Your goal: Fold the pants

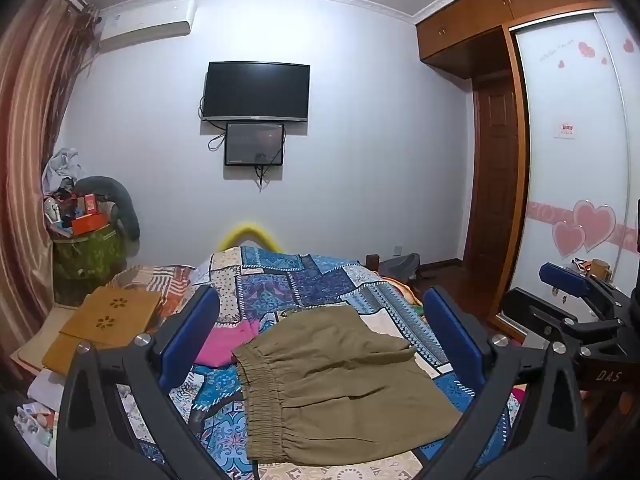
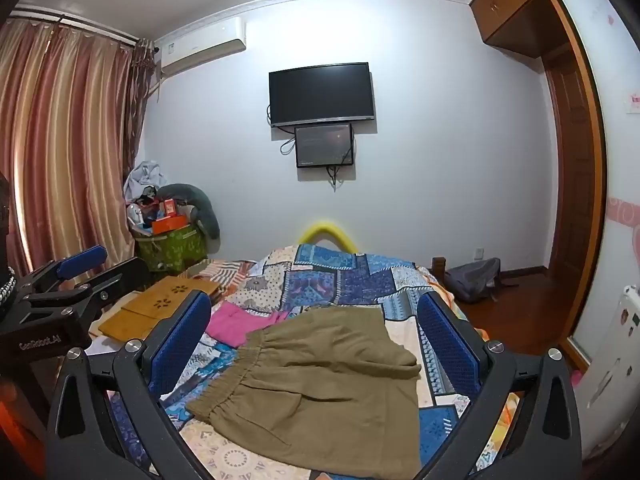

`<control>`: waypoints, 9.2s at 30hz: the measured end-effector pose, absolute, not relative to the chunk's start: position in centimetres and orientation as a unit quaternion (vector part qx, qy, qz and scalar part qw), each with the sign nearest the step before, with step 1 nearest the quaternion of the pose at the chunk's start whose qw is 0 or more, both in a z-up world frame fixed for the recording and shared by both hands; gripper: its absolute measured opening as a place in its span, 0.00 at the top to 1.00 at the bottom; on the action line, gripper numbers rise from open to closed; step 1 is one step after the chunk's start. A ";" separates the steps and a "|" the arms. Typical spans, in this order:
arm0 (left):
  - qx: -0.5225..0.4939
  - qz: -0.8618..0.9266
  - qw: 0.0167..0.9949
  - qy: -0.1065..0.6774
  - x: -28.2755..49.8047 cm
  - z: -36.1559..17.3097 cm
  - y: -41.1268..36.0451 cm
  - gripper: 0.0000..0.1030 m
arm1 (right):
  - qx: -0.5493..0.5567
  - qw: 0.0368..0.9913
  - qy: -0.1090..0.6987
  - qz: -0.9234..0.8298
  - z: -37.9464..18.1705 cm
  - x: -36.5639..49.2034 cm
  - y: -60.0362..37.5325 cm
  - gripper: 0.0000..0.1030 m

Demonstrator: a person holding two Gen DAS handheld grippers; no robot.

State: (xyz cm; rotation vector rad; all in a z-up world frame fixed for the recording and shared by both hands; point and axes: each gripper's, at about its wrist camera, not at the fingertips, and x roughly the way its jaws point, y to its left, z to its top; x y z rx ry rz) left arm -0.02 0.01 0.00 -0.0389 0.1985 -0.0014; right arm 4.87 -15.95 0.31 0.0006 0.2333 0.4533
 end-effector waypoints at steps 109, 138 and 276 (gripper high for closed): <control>-0.012 0.065 0.950 0.304 18.1 -12.7 6.8 0.00 | -0.045 0.960 0.245 0.127 -9.0 18.2 -20.8 0.00; -0.076 -0.013 0.861 0.503 28.3 -26.0 11.7 0.37 | -0.032 0.861 0.470 0.191 -24.1 33.4 -20.6 0.70; 0.028 0.017 0.927 0.374 27.2 -10.2 10.2 0.85 | -0.022 0.938 0.267 0.222 -3.5 33.1 -19.2 0.98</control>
